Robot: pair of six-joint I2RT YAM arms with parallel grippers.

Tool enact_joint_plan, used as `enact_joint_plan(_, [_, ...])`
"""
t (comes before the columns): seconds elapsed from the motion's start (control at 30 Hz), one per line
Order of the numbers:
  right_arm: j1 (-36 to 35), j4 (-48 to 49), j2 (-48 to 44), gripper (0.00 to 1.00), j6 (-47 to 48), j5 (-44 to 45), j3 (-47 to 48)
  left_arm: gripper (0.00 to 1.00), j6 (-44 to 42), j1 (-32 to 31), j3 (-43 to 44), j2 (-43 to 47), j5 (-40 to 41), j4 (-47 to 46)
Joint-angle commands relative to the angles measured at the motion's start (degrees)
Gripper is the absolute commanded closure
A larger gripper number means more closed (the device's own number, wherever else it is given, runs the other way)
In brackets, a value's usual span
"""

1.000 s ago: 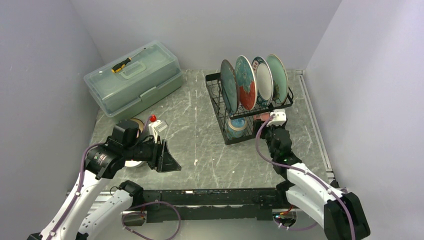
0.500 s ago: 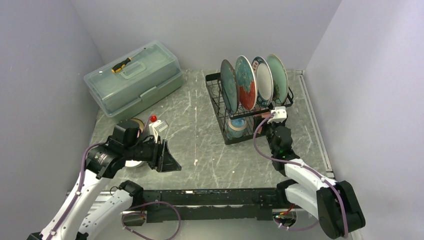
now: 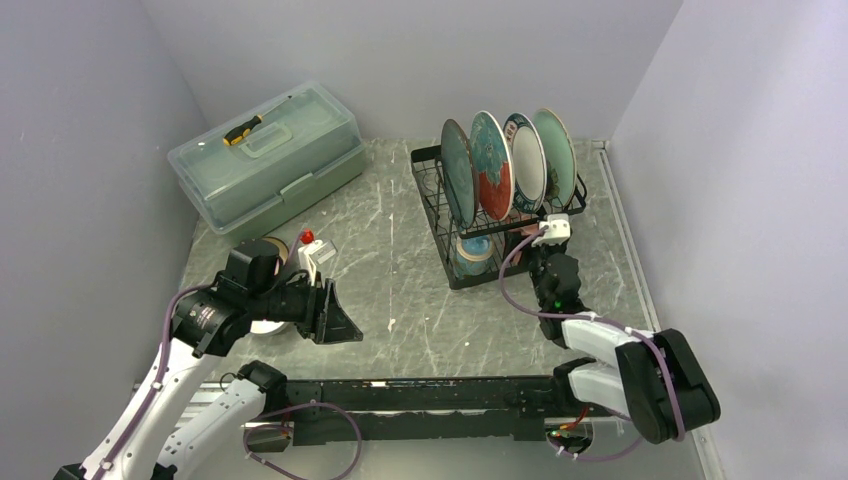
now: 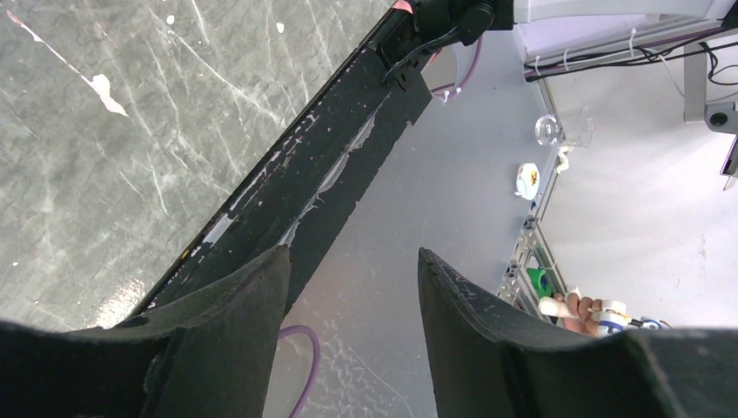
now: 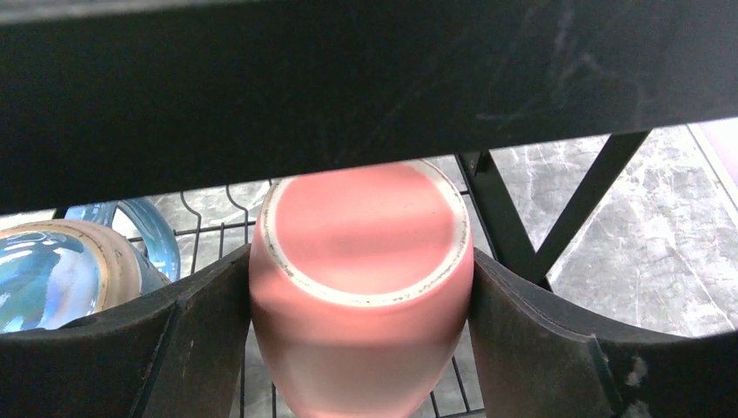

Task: Load the mixed dishes into the dish rack
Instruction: Place the cup on the dish rack.

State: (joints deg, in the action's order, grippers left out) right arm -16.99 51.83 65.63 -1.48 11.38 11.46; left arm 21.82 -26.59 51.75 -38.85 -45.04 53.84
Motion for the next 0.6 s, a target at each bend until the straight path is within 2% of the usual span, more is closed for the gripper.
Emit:
enact_joint_plan(0.0, [0.3,13.8,1.5,0.63,0.2,-0.9,0.2,0.39,-1.3,0.0,-0.1,0.4,-1.0,-1.4])
enact_joint_plan(0.2, [0.3,20.9,6.6,0.63,0.9,0.2,-0.8,0.39,-1.3,0.0,-0.1,0.2,-1.2,-1.4])
enact_joint_plan(0.37, [0.3,20.8,8.5,0.63,0.9,0.7,0.6,0.39,-1.2,0.0,-0.2,0.4,-1.2,-1.5])
enact_joint_plan(0.57, [0.2,16.1,8.9,0.62,-1.8,3.9,3.2,0.39,-1.2,0.0,-0.2,0.3,-1.1,-1.6])
